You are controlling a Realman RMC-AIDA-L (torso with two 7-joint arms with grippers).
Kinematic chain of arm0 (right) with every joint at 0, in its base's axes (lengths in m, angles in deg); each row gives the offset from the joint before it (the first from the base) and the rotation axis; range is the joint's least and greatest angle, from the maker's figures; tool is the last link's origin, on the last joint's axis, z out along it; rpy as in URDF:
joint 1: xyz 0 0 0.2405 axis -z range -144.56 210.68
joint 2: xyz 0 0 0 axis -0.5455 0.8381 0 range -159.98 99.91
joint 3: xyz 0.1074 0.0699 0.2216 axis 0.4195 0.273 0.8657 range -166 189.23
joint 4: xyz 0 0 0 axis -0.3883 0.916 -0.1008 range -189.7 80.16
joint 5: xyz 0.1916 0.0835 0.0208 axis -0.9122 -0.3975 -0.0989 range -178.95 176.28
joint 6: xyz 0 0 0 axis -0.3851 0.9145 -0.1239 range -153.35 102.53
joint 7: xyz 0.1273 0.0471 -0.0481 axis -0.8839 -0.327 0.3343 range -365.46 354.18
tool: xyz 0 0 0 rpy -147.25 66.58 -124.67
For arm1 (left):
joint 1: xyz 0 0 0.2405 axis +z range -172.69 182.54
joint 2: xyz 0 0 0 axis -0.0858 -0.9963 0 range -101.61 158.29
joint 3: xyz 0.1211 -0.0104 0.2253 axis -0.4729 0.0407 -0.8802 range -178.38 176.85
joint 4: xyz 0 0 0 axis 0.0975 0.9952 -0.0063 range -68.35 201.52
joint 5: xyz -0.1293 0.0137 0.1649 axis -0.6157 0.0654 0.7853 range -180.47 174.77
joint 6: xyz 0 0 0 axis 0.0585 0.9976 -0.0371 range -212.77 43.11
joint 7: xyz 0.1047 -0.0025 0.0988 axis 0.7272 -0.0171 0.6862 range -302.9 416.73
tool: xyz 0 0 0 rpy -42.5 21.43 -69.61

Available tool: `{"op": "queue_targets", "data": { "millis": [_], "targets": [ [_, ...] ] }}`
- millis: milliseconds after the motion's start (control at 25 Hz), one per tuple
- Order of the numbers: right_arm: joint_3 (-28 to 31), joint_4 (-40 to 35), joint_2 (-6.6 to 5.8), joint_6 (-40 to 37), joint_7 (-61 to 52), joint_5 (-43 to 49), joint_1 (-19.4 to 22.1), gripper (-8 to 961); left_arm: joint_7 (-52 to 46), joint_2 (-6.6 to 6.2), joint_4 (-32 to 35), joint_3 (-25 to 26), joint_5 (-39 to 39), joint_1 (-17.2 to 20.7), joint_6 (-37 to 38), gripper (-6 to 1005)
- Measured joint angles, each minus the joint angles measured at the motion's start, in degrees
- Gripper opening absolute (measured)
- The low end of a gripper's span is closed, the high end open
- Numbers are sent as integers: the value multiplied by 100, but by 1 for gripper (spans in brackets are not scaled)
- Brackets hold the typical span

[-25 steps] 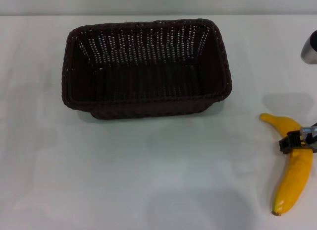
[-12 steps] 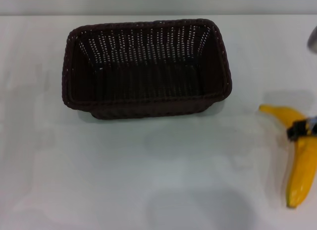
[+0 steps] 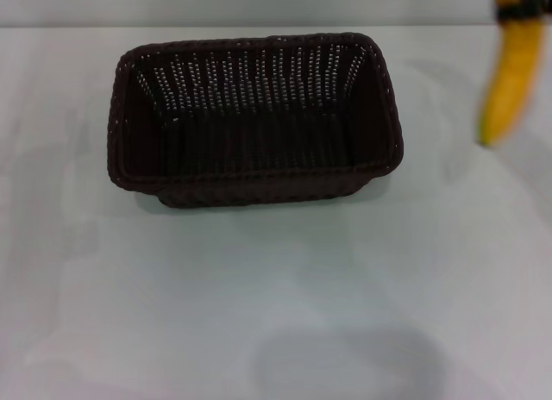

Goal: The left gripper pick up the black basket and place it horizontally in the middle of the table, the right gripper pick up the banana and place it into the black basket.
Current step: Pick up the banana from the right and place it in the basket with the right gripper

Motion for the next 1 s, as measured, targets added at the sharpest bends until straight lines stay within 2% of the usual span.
{"op": "queue_targets", "data": {
  "millis": [120, 240, 360, 520, 680, 1000],
  "targets": [
    [-24, -379, 1, -1183, 797, -946, -173, 495, 0, 4, 0, -1, 1, -5, 0, 683],
    [-170, -1232, 10, -2389, 2339, -2407, -344, 496, 0, 13, 0, -18, 9, -7, 0, 683],
    [-317, -2128, 14, -2966, 3664, -3411, -580, 497, -1, 20, -9, -26, 3, -7, -20, 683],
    [-462, -3236, 20, -3381, 5048, -4325, -878, 499, -1, 25, -18, -34, 6, -43, -28, 683],
    [-602, -3936, 22, -3401, 6249, -4812, -1085, 500, 0, 35, -43, -36, 9, -95, -32, 683],
    [-1085, -4045, 54, -3190, 7428, -5283, -1077, 502, -1, 42, -55, -36, 12, -115, -56, 683]
  ]
}}
